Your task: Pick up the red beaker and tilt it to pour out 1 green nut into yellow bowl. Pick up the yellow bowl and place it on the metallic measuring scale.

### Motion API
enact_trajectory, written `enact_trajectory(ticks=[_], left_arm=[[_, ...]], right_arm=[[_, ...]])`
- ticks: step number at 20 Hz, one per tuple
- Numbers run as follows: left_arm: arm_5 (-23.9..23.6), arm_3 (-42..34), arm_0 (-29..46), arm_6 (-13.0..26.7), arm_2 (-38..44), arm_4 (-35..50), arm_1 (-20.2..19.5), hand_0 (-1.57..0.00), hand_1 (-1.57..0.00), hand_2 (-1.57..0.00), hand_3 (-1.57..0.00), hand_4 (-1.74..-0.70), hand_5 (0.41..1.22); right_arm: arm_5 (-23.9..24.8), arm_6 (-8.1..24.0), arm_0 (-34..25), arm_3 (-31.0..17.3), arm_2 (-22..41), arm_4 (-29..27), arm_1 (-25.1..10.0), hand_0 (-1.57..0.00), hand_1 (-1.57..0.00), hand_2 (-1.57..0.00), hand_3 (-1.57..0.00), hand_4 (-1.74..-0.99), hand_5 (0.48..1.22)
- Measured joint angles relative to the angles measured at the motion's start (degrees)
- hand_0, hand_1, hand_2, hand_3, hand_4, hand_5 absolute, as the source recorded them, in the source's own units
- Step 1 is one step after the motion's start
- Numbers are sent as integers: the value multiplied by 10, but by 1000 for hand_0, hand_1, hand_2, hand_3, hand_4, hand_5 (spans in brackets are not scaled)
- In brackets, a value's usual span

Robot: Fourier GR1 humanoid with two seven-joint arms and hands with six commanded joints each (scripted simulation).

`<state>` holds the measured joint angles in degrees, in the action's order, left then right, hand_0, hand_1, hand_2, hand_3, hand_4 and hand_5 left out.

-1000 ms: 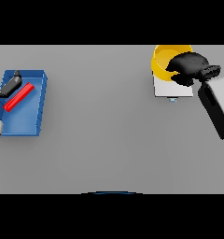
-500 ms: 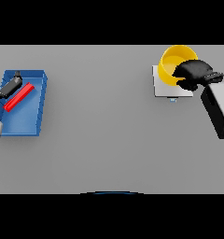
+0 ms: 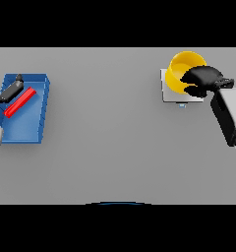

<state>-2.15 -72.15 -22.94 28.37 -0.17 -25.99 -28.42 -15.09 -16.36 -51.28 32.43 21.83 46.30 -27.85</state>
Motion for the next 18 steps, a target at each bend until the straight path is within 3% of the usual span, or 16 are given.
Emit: enact_trajectory(ticks=[3,6,11,18], left_arm=[[-6,5,-2,-1,-2,-2,7,1,1,1,1,-718,666],[-8,9,-6,-4,-1,-2,7,1,1,1,1,-724,662],[-7,22,-15,-3,0,-2,7,1,1,1,1,-725,664],[-3,19,-12,-4,-3,-3,5,1,1,1,1,-726,665]], right_arm=[[-4,7,-2,-3,10,10,4,-634,-564,-660,-661,-1593,987],[-11,-4,-9,-4,22,21,2,-324,-288,-381,-506,-1560,909],[6,-28,-9,-17,21,21,4,-105,-94,-124,-328,-1537,822],[-10,-15,-16,-31,15,17,1,-21,-19,-25,-146,-1478,738]])
